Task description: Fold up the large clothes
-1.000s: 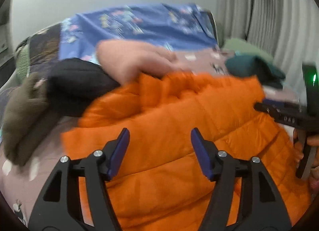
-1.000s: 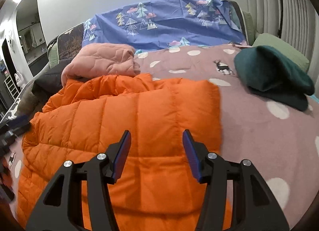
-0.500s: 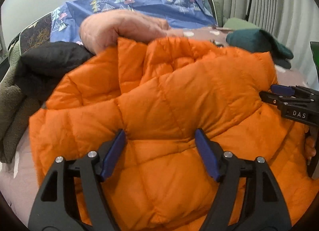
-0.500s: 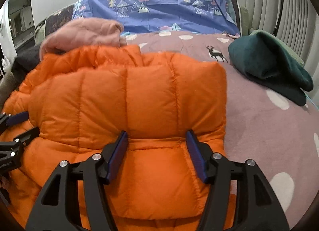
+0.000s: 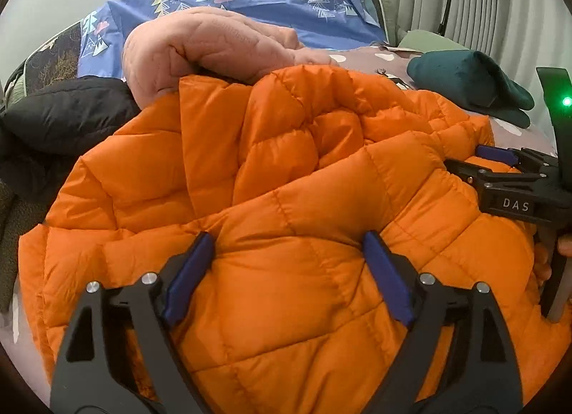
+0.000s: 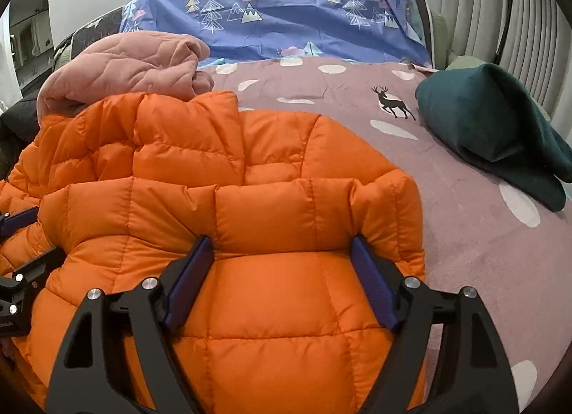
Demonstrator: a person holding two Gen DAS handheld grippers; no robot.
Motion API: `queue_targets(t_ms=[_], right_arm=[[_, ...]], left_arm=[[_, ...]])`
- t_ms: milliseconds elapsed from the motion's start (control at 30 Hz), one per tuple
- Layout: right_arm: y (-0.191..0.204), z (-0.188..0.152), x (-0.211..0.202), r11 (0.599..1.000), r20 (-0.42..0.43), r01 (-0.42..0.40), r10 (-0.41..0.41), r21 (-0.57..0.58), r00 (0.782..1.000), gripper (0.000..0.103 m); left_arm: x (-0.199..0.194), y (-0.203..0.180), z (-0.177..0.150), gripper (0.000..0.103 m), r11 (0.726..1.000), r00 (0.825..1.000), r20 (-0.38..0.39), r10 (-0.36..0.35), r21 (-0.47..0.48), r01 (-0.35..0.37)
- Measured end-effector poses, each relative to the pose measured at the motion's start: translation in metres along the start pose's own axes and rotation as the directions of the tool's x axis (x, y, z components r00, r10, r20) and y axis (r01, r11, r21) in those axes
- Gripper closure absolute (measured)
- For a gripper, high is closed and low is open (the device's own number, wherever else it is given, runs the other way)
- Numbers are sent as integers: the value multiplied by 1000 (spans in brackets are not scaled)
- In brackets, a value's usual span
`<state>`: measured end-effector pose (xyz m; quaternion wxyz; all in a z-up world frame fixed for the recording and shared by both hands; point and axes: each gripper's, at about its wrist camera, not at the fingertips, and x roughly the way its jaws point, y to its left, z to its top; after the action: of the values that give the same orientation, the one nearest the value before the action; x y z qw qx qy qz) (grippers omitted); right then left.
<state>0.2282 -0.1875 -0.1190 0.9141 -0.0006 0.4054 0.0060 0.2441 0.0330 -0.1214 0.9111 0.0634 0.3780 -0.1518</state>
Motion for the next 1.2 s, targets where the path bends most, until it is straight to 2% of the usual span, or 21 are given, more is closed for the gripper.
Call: queue_targets(t_ms=[167,233,333,500,633,700,767,967,1200], right_arm=[[0,2,-10,1000,13,3,-3,-6,1000,22],[-5,-2,-37,1000,35,-19,18,6,999,23],[-20,-18,-78,998,62,-66,65,15,996,23],[-53,-69,-119,997,34,-75,74,25,997,23],[-80,-109,-136,995,-2,-64,65,76,998,24],[-92,-125,-142,988,-23,-97,100,124,995,26],[-102,-141,-147,975,-41,-144,153,167,987,30],[-105,-180,-174,944,-37,-264,277,199,960,36],[-102,-216,-204,901,-29,-360,377,242,926,38]], left_arm=[[-6,3,1,16,1000,1000,3,-9,-15,9],[-18,6,1,17,999,1000,-4,-19,-35,19],[-62,14,-9,17,999,999,46,-23,-36,25],[-126,33,-58,13,1000,997,76,25,-7,-24],[-148,53,-105,13,997,997,17,70,-39,-69],[-156,60,-131,13,996,998,-22,66,-65,-67],[-161,66,-151,13,995,998,-52,40,-90,-44],[-184,62,-198,13,978,987,-71,-146,-161,133],[-210,41,-223,14,957,969,-59,-238,-185,224]])
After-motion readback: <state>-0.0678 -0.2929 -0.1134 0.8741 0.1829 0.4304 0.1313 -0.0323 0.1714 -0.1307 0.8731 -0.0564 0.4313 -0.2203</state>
